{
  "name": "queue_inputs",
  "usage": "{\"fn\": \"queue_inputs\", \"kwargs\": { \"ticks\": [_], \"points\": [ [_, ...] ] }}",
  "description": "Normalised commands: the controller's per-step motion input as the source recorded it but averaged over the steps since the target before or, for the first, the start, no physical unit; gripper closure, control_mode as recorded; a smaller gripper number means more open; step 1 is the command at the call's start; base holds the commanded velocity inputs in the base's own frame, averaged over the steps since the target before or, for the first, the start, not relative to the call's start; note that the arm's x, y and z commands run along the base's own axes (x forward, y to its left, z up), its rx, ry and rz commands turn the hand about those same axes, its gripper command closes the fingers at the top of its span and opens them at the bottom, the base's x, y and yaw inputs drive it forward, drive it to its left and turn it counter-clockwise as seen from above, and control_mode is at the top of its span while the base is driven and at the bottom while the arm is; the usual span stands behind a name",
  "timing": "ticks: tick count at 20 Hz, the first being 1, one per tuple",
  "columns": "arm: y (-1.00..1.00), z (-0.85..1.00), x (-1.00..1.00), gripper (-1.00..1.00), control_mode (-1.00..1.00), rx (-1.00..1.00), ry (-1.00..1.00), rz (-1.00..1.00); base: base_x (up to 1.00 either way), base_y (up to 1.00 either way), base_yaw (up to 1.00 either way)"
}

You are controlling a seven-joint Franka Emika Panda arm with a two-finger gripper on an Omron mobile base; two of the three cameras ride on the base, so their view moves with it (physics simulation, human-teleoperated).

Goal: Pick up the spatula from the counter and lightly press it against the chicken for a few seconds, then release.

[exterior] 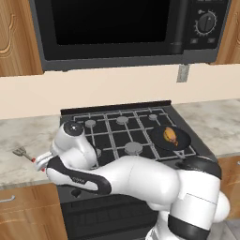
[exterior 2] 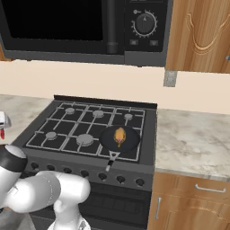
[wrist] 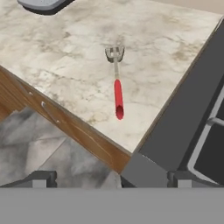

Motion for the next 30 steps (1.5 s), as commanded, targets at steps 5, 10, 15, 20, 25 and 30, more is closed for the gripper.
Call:
{"fn": "queue_inputs", "kwargs": {
  "ticks": [5, 10, 15, 20, 25, 30],
  "points": [
    [0.03, -0.11, 0.27, -1.00, -1.00, 0.01, 0.00, 0.00, 0.00, 0.00, 0.00],
    [0.16, -0.12, 0.25, -1.00, -1.00, 0.00, 0.01, 0.00, 0.00, 0.00, 0.00],
    [0.26, -0.13, 0.12, -1.00, -1.00, 0.00, 0.01, 0.00, 0.00, 0.00, 0.00],
    [0.23, -0.12, 0.17, -1.00, -1.00, 0.00, 0.00, 0.00, 0.00, 0.00, 0.00],
    [0.20, -0.12, 0.16, -1.00, -1.00, -0.01, 0.01, 0.00, 0.00, 0.00, 0.00],
    [0.14, -0.18, 0.09, -1.00, -1.00, -0.01, 0.02, 0.00, 0.00, 0.00, 0.00]
  ]
}}
